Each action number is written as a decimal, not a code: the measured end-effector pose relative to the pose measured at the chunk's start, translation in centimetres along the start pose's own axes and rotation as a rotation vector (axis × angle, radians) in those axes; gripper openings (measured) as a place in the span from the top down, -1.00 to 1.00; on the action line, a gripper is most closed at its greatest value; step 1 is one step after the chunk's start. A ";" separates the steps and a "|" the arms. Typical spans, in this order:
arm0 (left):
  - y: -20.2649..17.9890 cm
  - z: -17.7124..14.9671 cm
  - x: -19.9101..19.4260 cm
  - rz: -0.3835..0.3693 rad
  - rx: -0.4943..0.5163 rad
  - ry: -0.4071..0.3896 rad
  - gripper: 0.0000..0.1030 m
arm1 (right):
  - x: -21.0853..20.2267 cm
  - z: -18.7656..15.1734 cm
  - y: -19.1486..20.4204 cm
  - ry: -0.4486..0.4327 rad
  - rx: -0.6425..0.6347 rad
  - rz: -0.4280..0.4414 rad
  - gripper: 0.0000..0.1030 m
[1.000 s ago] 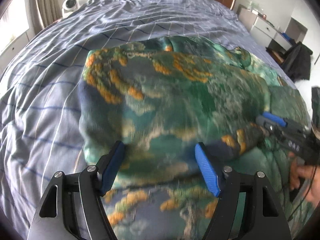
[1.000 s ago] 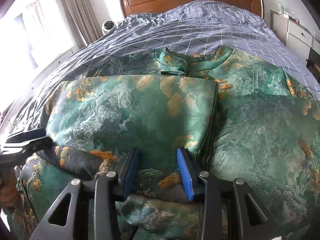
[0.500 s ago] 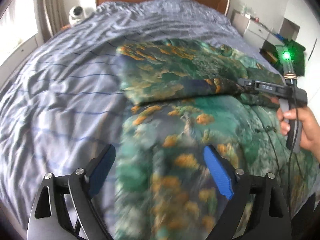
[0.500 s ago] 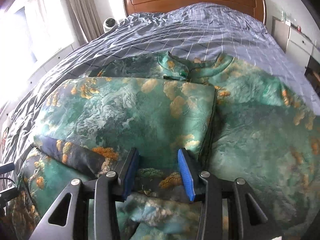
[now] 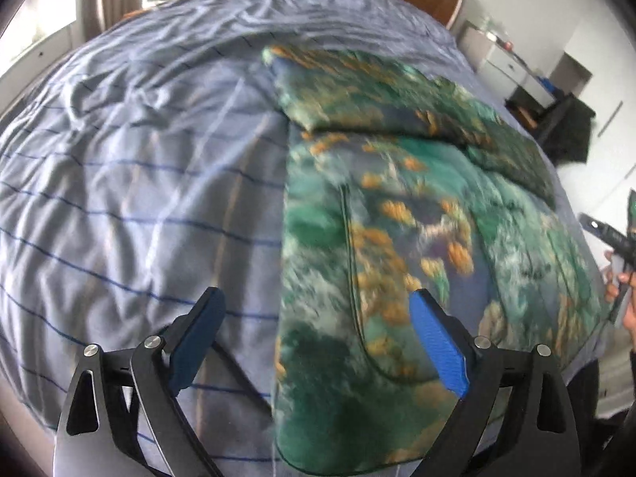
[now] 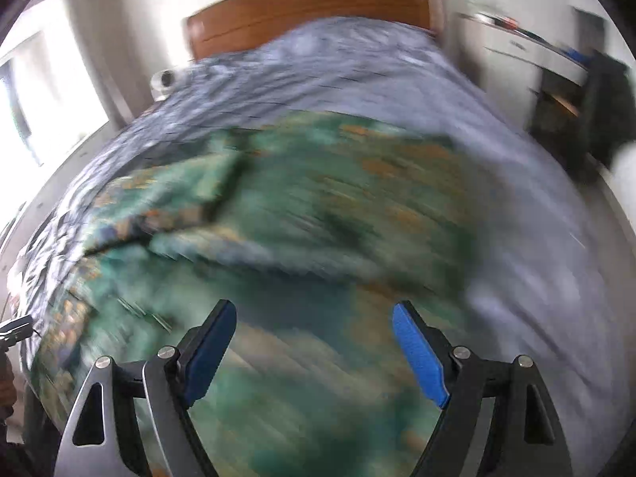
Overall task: Fold large clothes
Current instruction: 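Grasp the jacket hem with both grippers and lift it toward the collar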
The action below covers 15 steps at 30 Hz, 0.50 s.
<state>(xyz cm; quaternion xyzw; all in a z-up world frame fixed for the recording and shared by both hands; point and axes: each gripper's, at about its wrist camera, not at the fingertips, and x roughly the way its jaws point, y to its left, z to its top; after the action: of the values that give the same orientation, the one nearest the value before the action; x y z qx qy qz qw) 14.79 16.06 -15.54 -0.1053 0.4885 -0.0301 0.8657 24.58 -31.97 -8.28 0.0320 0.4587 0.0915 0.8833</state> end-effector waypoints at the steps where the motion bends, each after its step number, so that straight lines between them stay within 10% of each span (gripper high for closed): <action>1: -0.3 -0.3 0.4 0.002 0.013 0.009 -0.87 | -0.8 -0.9 -1.5 0.011 0.020 -0.020 -0.61; 6: -1.2 -1.6 1.9 0.045 0.071 0.072 -0.92 | -4.0 -7.1 -9.1 0.138 0.143 -0.034 -0.61; 15: 0.9 -3.3 2.0 -0.048 -0.059 0.128 -0.97 | -2.7 -12.0 -7.3 0.232 0.115 0.230 -0.61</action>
<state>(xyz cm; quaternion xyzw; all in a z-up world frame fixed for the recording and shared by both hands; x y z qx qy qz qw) 12.93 16.13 -19.06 -0.1405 0.5408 -0.0431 0.8282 14.22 -39.95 -14.06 0.1240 0.5554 0.1689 0.8048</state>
